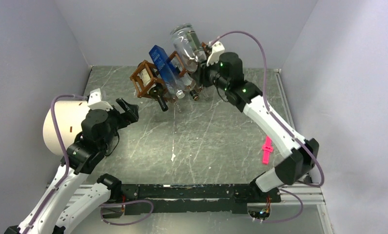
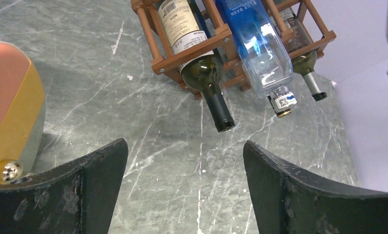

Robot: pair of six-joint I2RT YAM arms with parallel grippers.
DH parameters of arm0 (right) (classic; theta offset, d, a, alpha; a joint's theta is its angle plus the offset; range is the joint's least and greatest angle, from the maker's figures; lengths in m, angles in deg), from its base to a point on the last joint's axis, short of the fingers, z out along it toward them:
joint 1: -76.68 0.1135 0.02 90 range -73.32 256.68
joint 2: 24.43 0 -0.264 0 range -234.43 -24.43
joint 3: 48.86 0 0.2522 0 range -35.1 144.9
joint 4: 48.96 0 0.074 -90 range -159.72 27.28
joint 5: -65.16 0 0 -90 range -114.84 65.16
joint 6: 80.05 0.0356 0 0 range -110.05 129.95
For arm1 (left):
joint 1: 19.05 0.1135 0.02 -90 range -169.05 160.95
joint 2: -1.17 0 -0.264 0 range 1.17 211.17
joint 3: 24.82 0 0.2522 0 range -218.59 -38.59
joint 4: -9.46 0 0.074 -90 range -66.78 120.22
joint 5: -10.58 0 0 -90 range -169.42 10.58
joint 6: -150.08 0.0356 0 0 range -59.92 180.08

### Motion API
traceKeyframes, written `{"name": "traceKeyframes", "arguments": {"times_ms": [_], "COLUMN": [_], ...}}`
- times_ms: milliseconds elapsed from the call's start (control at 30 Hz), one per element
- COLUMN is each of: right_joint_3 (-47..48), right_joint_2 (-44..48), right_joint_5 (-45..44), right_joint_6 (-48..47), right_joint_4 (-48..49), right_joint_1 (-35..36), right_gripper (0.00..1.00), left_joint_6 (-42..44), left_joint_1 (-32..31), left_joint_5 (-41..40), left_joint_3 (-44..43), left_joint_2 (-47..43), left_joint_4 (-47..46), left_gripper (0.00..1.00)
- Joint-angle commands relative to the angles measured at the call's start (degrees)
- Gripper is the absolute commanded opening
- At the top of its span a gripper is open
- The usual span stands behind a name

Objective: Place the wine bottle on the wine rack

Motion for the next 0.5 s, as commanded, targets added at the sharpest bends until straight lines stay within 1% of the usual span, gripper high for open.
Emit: {"name": "traceKeyframes", "arguments": {"times_ms": [0, 67, 167, 267, 467], "right_joint_3": [9.1, 12.82, 17.99, 24.1, 37.69], "right_joint_2": [-4.52, -8.43, -13.45, -18.67, -28.79], "right_joint_5": [6.23, 6.67, 6.83, 8.62, 10.8], "right_joint_6": [1.81, 2.48, 1.5, 0.32, -2.5], "right_joint_4": [7.79, 5.9, 4.11, 0.78, -8.53], "right_joint_1": [-6.85, -9.58, -10.74, -12.23, -14.47], "right_gripper": [0.0, 0.0, 0.0, 0.0, 0.0], "left_joint_6": [3.46, 5.42, 7.51, 8.26, 8.58], "left_joint_1": [-0.05, 0.0, 0.01, -0.05, -0.09], "left_joint_5": [3.94, 5.7, 6.77, 7.33, 9.78], "left_joint_3": [-0.33, -1.05, -2.68, -3.95, -2.9], "left_joint_2": [0.95, 2.04, 4.13, 6.23, 7.72], "left_joint_4": [-1.56, -1.47, -0.61, 0.45, -1.14], "left_gripper": [0.92, 0.93, 0.93, 0.93, 0.95]}}
